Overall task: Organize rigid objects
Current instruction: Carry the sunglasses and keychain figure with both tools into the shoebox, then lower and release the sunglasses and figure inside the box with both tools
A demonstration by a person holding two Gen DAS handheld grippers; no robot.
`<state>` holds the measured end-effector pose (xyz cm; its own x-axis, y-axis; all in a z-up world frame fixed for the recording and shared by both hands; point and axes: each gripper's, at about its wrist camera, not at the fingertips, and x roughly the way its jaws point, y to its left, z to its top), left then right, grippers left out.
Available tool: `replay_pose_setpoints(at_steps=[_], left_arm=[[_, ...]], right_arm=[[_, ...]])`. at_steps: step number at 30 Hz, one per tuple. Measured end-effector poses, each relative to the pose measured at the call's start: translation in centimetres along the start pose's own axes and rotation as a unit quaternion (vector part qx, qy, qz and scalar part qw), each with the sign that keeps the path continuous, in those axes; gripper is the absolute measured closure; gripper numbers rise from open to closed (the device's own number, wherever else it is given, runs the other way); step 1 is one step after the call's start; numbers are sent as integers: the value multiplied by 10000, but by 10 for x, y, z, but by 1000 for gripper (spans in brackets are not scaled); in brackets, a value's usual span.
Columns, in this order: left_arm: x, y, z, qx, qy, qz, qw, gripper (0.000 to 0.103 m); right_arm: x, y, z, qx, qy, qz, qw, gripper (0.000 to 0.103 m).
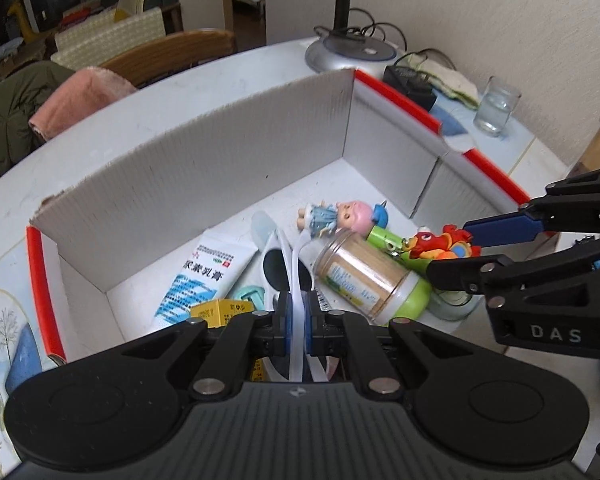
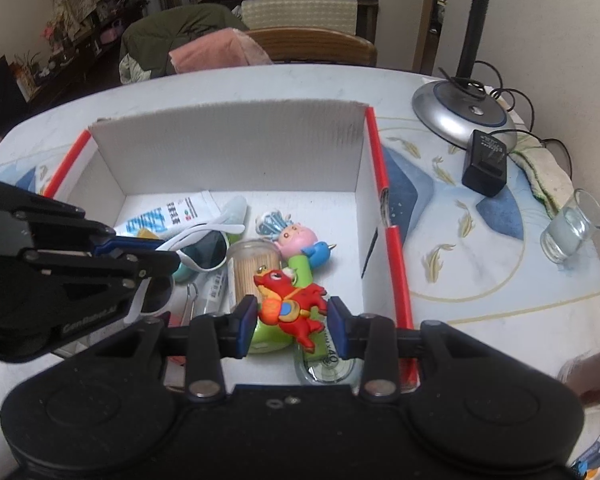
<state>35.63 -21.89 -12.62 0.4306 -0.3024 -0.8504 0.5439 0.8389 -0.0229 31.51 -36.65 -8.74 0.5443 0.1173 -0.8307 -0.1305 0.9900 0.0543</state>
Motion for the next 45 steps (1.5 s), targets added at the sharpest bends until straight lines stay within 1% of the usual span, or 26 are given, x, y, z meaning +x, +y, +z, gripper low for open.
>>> replay_pose_setpoints(at_steps=[4,9,12,15,19,21,22,24,26,28,33,36,38,41,42,44,45], left_arm=[[7,1,-1,-43,149,-53,9999,97],[13,-1,-1,-34,264,23,9996,97],[16,-1,0,-69,409,15,9991,97],[14,-3,-1,8,416,40,9991,97],[8,-5,-2,-76,389,-9,9992,95],[5,-6,-3,-93,366,-25,9993,91],[3,-7,-4,-85,353,-27,9993,87],[-1,-9,-6,-85,309,-3,9995,75],[-6,-10,-6,-111,219,9,9997,51],[-12,-11,-7,-115,107,20,9999,41],[-22,-16,-6,-108,11,32,9999,41],[-25,-18,-7,-138,-21,39,9999,41],[-27,-19,-8,-149,-38,25,9999,41],[-29,-23,-10,-129,-59,25,9999,41],[-30,-24,-10,-117,-70,20,9999,40],[-32,-26,-10,-99,-104,48,9999,32],[-33,-27,-11,-106,-126,40,9999,32]], right_arm=[[4,-1,0,-18,23,5,10000,66],[4,-2,1,-42,41,40,10000,66],[4,-3,1,-24,35,60,10000,66],[2,-5,1,18,30,91,10000,64],[-2,-8,-2,72,25,188,9998,62],[-4,-9,-4,102,8,233,9997,61],[-6,-9,-5,115,3,254,9996,60],[-9,-10,-7,118,-39,275,9995,56],[-13,-9,-8,110,-101,281,9995,51],[-18,-8,-9,102,-157,314,9993,48],[-27,-9,-12,120,-242,320,9991,46],[-32,-11,-14,134,-294,329,9989,39],[-36,-12,-16,161,-324,337,9988,31],[-41,-13,-19,173,-360,371,9985,28],[-43,-14,-19,175,-372,376,9984,26],[-46,-15,-21,190,-407,394,9982,23],[-48,-16,-22,203,-428,406,9981,23]])
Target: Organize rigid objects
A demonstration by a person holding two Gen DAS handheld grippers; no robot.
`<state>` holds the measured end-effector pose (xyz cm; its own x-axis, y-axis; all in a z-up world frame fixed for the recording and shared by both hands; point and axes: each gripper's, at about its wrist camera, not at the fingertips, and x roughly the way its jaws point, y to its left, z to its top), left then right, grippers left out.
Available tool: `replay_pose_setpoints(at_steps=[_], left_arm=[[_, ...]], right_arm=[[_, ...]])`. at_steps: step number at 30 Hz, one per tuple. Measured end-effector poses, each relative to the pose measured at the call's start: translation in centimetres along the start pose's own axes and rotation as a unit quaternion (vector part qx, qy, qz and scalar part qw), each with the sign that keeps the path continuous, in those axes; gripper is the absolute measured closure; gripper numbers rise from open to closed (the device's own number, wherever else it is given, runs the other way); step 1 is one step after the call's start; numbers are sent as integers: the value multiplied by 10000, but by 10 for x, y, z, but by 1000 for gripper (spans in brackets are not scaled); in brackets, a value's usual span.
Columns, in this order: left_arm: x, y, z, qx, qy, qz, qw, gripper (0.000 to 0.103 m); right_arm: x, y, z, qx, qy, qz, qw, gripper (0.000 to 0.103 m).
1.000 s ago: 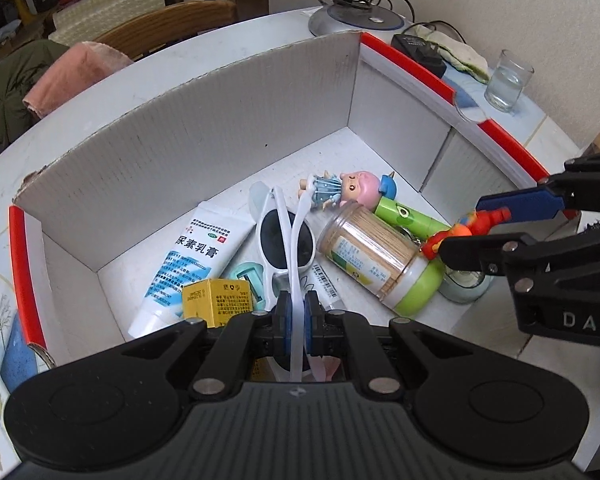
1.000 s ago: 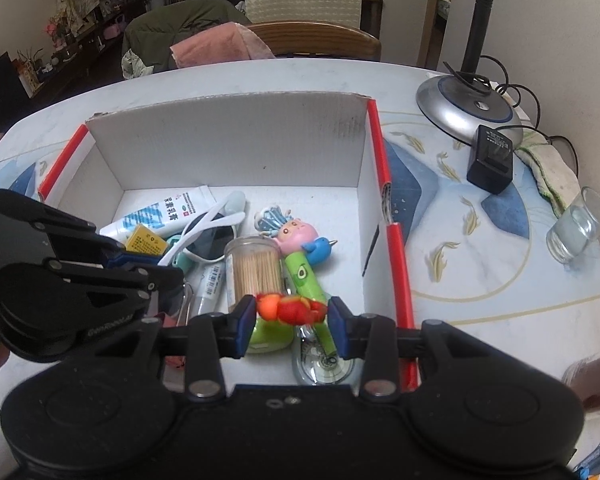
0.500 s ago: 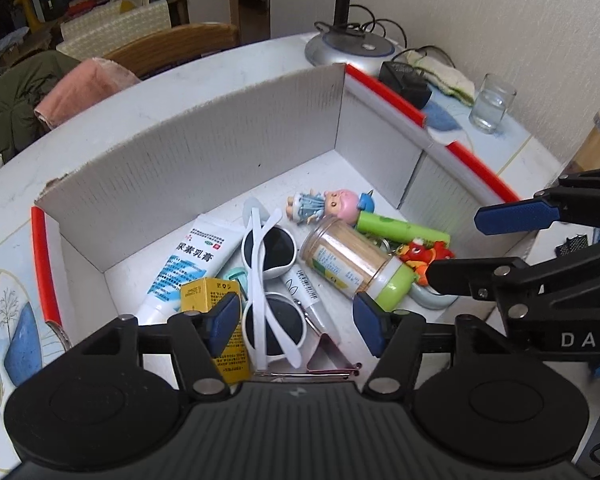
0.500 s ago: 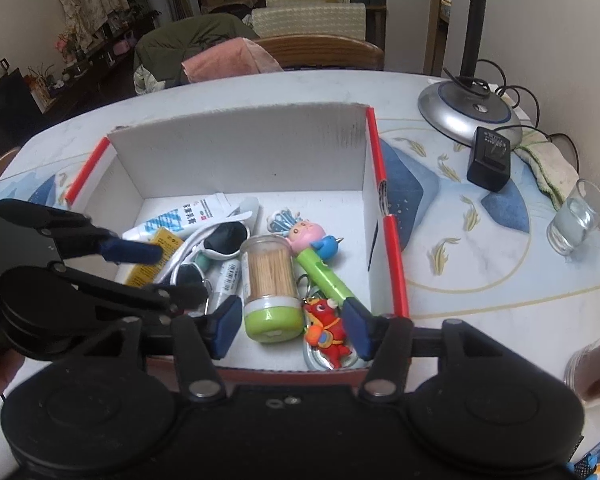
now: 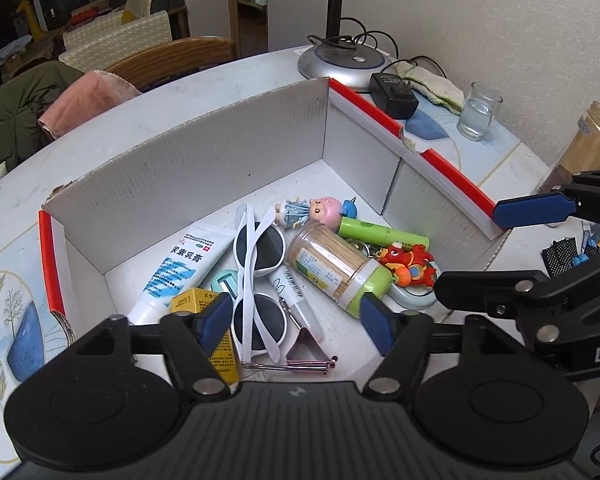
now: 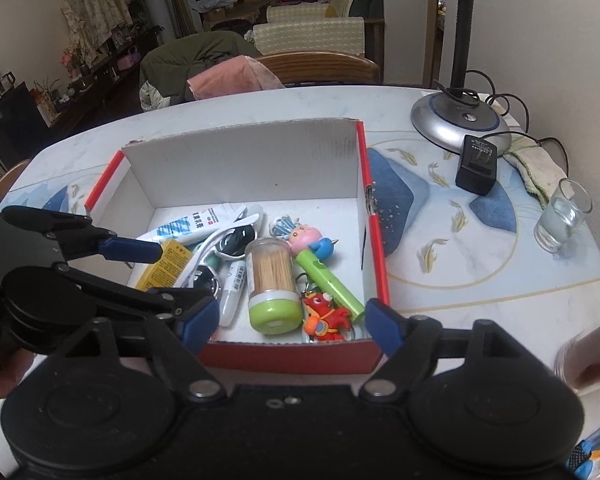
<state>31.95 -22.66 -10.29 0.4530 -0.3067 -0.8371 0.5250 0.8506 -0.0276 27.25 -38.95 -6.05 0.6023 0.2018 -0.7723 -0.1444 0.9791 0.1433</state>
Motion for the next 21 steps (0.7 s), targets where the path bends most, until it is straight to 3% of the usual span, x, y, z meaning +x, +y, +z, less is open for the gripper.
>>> replay_pose_setpoints(at_steps=[9,11,15,18,21], left_arm=[[-10,-9,-2,-88,-57,-30,9999,25],[-13,-10,-3,-99,-97,-40,9999,18],[-20,-11,-5,-193,-197,-33,9996,13],[-26,-10,-7,-301,-269,-69,9992,0],[-32,-13,-8,-350,-337,-166,9987,0]], right_arm=[[-20,-5,-6,90,-153,84,9998,14],[-23,-6,-7,122,-170,88,9997,12],[-30,-9,-10,175,-216,73,9996,10],[-36,-11,-11,220,-278,73,9993,8],[-43,-13,-13,259,-335,75,9991,7]])
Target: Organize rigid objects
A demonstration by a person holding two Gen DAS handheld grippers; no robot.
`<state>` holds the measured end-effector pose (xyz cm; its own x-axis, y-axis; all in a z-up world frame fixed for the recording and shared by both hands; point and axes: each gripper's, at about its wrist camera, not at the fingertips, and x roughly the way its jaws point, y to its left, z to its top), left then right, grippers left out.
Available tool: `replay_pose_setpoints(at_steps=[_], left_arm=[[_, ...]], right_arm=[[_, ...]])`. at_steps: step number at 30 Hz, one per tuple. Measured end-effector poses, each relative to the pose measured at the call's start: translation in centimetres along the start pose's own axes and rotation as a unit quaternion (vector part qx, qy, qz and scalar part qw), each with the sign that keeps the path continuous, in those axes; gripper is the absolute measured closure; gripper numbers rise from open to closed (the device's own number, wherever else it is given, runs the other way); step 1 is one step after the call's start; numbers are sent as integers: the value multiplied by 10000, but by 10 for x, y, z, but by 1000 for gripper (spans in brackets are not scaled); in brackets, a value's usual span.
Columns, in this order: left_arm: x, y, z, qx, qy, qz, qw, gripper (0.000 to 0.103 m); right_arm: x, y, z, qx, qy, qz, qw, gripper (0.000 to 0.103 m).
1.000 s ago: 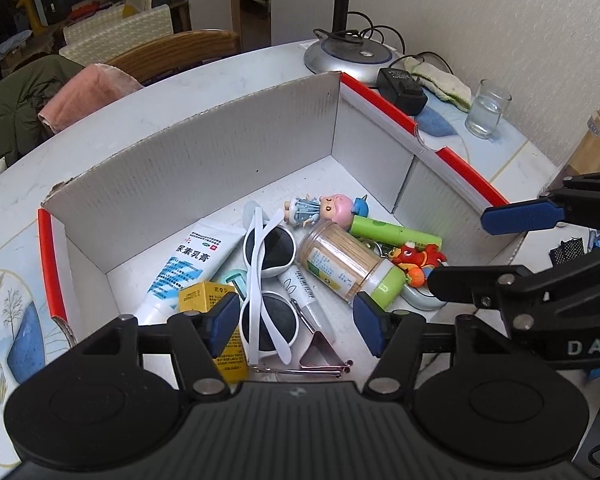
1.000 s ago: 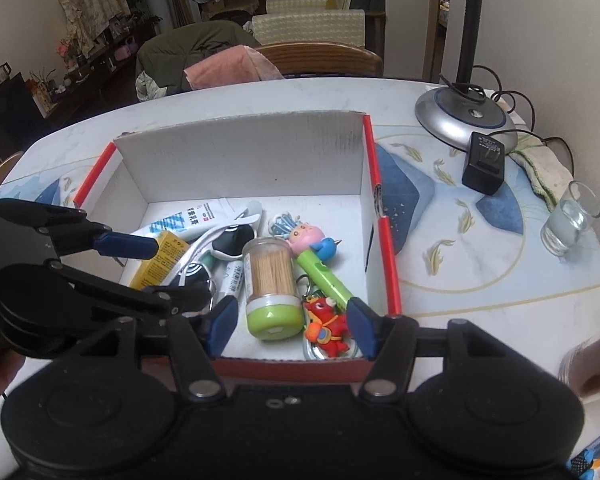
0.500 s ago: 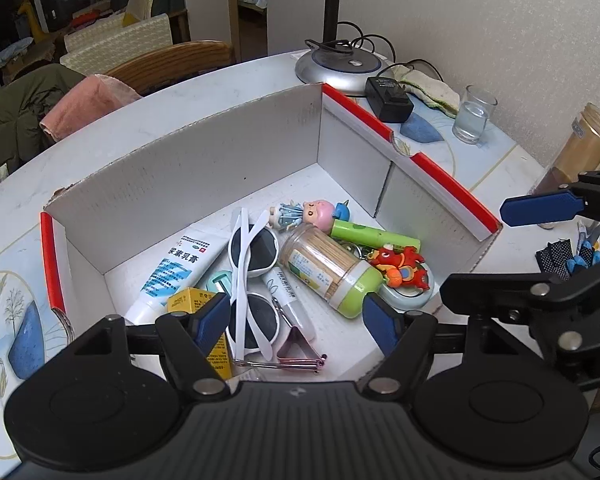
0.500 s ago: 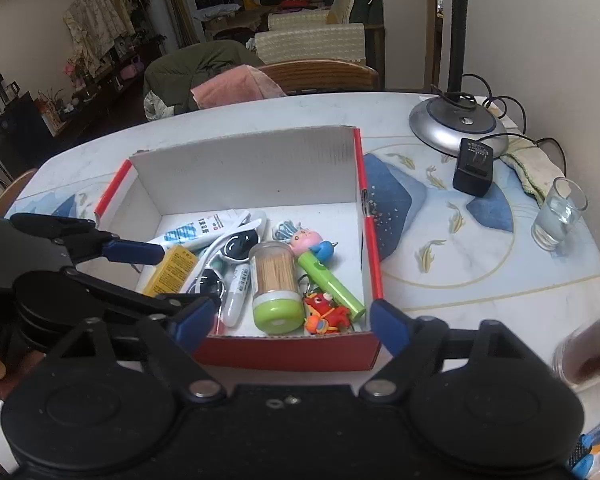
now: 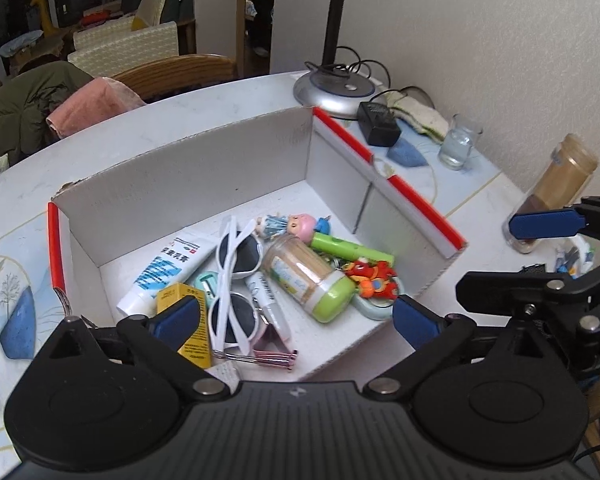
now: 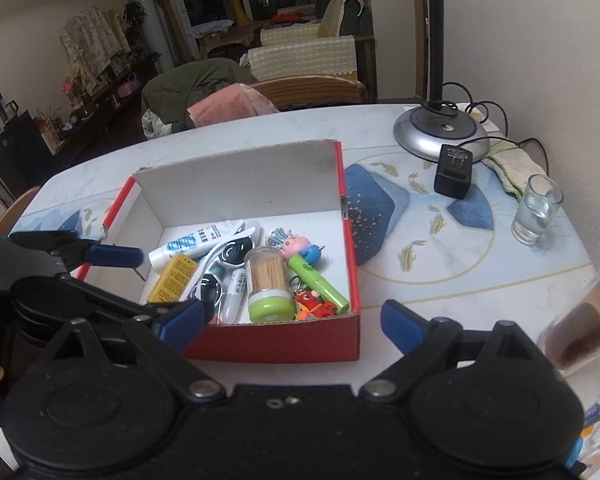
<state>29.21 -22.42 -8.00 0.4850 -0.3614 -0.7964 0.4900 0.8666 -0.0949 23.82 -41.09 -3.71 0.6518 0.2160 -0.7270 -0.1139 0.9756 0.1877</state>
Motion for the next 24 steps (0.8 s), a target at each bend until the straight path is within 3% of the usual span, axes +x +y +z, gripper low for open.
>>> replay_pose_setpoints(at_steps=[8,24], left_arm=[[-26,-8,-5,-125,-270,-147,9994,0],[-85,-2,-27,-256,-758,235,9965,0]], right_arm=[[-22,-1,-4,78,-191,97,9997,2],[-56,26,-11,-128,-432,189,9988,0]])
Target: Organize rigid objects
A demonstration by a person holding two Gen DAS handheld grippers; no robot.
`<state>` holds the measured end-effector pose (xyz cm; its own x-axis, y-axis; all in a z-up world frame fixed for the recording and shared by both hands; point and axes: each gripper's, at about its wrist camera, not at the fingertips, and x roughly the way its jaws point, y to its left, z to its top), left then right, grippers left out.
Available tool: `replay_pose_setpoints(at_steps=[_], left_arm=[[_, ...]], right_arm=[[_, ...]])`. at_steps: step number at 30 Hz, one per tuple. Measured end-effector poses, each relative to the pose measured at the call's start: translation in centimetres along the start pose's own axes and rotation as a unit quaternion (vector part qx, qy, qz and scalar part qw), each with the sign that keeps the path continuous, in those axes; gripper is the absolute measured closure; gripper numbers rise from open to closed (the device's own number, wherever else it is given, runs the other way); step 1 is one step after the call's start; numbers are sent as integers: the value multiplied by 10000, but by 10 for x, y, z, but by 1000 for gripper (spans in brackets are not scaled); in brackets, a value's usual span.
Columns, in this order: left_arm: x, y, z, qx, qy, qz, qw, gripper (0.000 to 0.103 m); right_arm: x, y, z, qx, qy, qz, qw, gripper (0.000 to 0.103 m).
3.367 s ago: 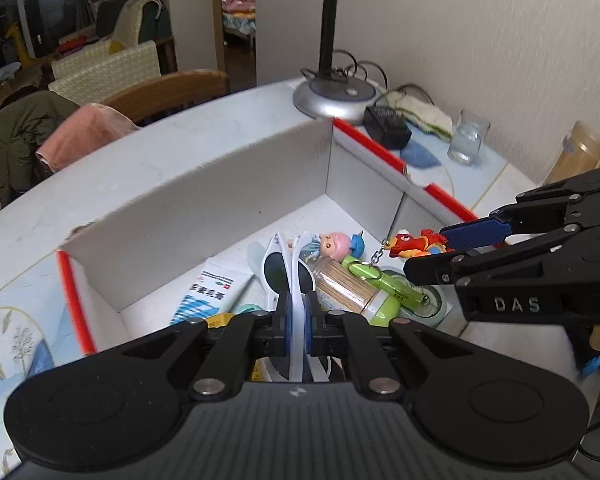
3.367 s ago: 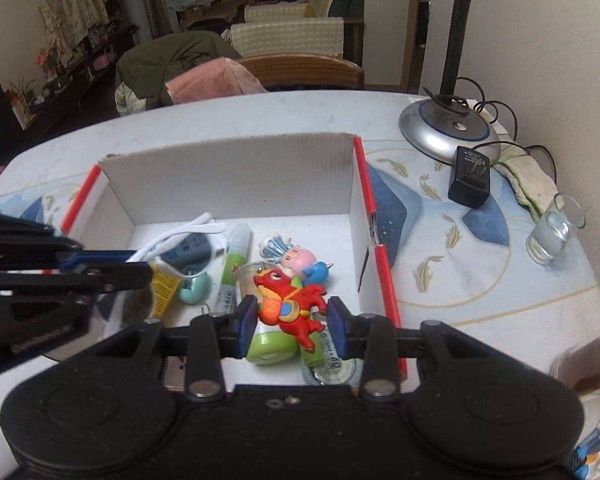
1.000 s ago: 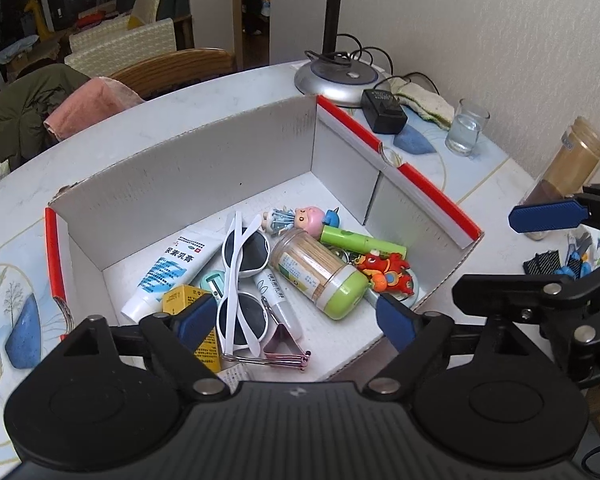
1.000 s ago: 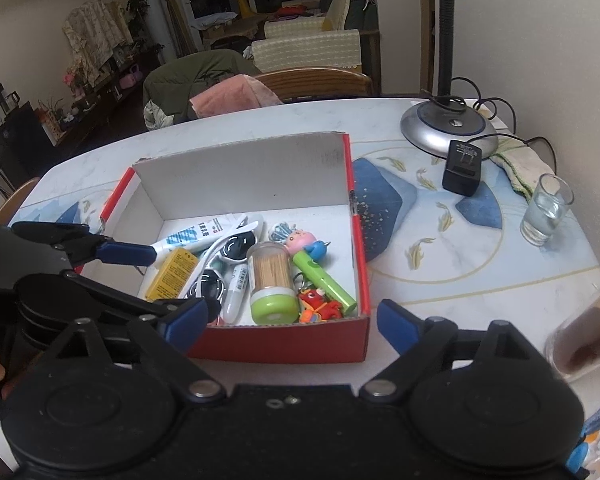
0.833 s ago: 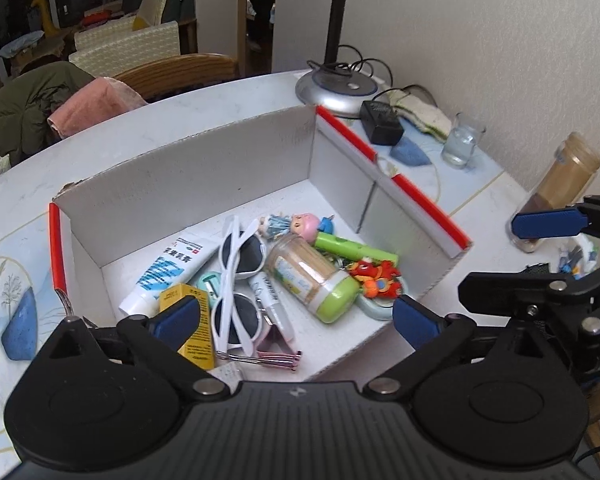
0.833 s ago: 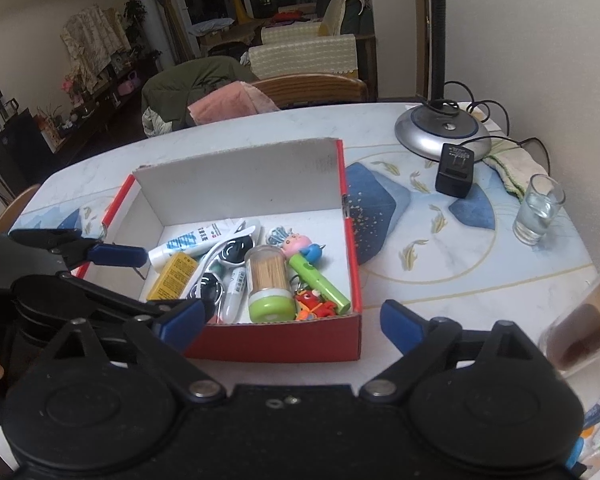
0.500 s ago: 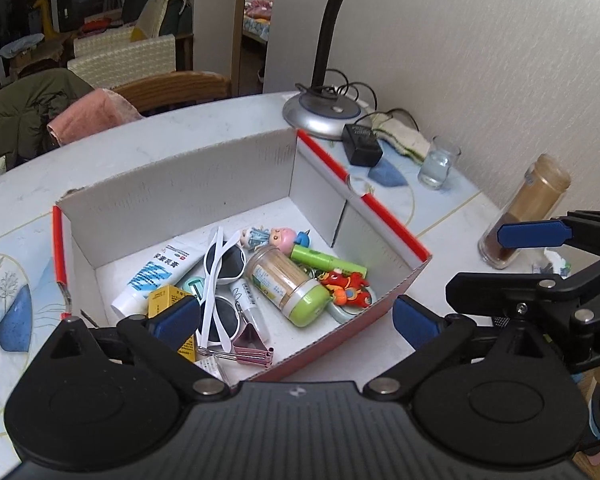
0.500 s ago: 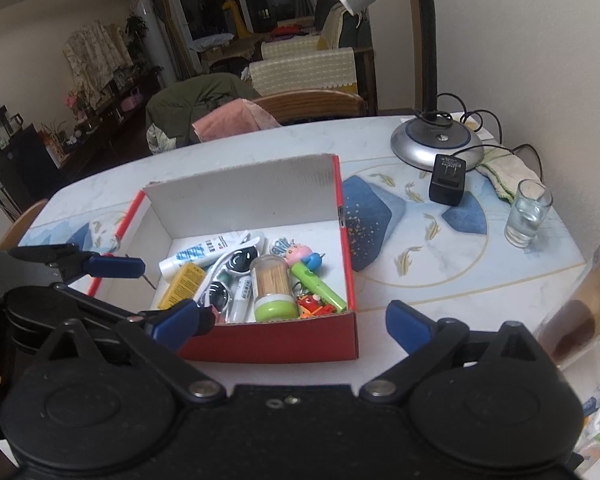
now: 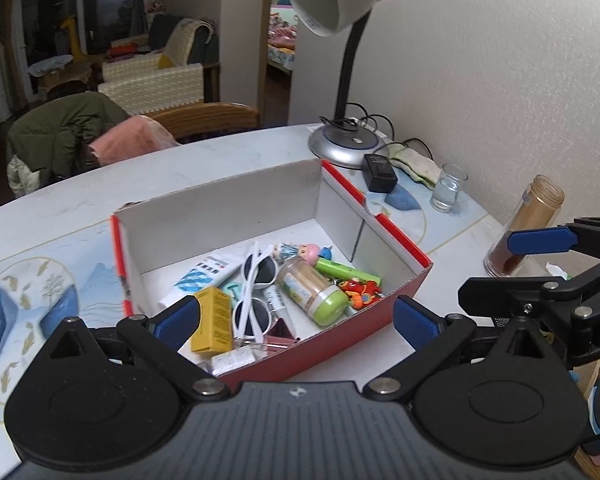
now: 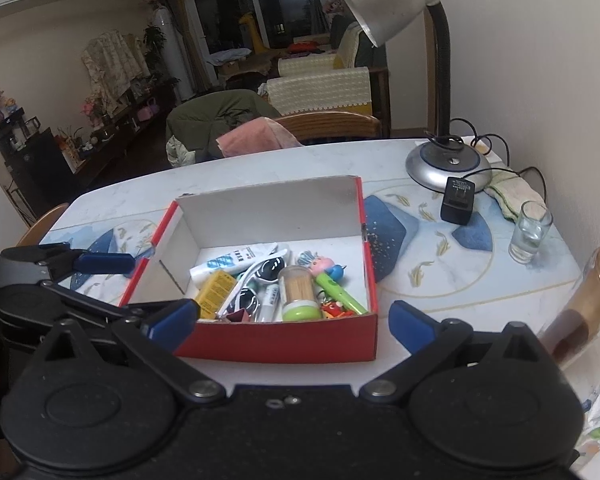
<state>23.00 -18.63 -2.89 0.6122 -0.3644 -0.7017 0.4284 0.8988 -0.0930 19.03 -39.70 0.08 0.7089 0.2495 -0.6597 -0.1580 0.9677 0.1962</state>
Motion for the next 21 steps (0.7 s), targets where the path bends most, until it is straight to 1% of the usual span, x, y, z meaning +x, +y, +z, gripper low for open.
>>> replay_pose_setpoints(at_steps=[2,4,7,9,12,16,21], left_arm=[[-6,3,-4,-78,-32,-40,10000,0],[-9,4,-8,-141,-9,-6,9999,0],[-15,4,-17,-119,42,224,9997,0],[-20,4,-22,-95,9,338,9994,0],[-26,12,-27,-258,-19,249,9994,0],[-32,17,-31,-312,-43,265,9992,0],[-36,25,-35,-431,-12,127,9990,0]], right_arm=[[-2,4,-2,-30,-11,-18,10000,0],[-3,8,-4,-60,18,-83,9999,0],[-6,14,-8,-86,60,-101,9999,0],[-7,17,-9,-95,71,-75,9999,0],[-9,19,-11,-96,75,-69,9999,0],[-12,27,-14,-153,64,-71,9998,0],[-13,34,-15,-196,56,-88,9998,0]])
